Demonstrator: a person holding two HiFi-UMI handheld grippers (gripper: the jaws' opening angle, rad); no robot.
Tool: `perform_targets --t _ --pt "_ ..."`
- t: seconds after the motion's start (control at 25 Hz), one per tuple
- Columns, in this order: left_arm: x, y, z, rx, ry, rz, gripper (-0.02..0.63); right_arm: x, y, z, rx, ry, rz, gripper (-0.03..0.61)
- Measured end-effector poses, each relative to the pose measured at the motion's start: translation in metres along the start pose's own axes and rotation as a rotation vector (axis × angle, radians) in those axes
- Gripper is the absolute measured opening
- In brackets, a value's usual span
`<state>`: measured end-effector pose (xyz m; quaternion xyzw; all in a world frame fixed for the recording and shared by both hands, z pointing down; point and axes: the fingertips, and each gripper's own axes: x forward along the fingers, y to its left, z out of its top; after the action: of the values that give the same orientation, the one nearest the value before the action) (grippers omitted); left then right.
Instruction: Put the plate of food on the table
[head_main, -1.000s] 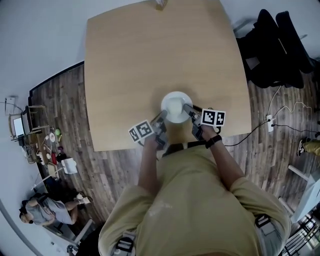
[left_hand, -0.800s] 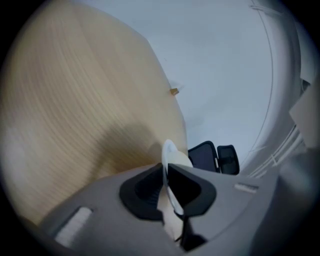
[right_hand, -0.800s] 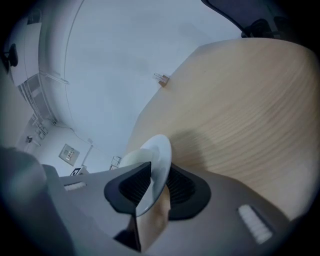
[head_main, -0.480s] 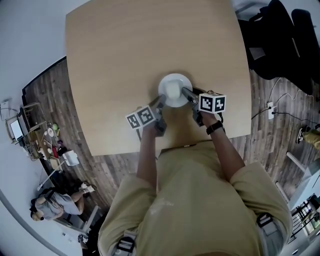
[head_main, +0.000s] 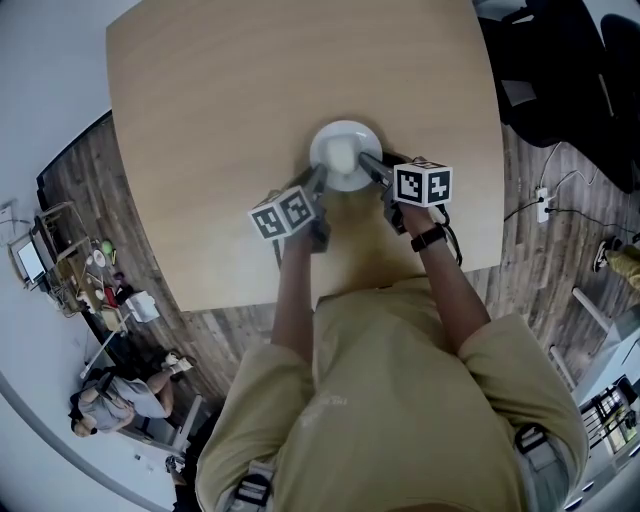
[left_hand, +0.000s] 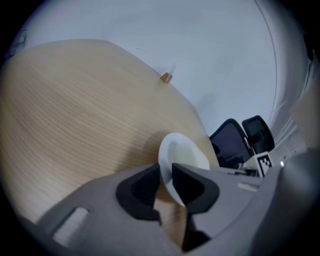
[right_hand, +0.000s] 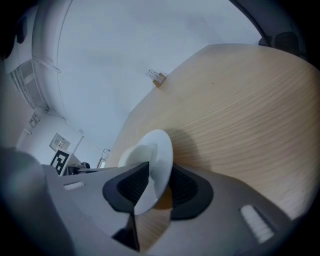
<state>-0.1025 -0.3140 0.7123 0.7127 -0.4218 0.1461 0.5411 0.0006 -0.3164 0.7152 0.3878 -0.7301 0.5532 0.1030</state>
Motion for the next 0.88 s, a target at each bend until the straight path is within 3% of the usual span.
perform_targets --t 0.24,0.44,0.56,0.64,0.88 --pt "-0.005 0.004 -0.006 -0.012 -0.021 0.047 0.086 -0.004 -0.002 -0.005 -0.027 0.009 -0.041 0.146" --pt "-0.022 0.005 -0.001 0.000 -0.083 0.068 0.094 -0.020 -0.013 -0.006 -0.091 0.001 -0.117 0.230" --pt "-0.035 0.005 0.000 0.007 -0.110 0.068 0.094 -0.035 -0.021 0.000 -0.199 -0.023 -0.211 0.333" --pt "-0.045 0.002 0.001 0.019 -0.135 0.063 0.094 -0.044 -0.015 0.005 -0.257 -0.052 -0.224 0.347" --pt "-0.074 -0.036 -0.002 0.191 -0.178 -0.008 0.137 -0.079 0.026 0.019 -0.400 -0.219 -0.232 0.337"
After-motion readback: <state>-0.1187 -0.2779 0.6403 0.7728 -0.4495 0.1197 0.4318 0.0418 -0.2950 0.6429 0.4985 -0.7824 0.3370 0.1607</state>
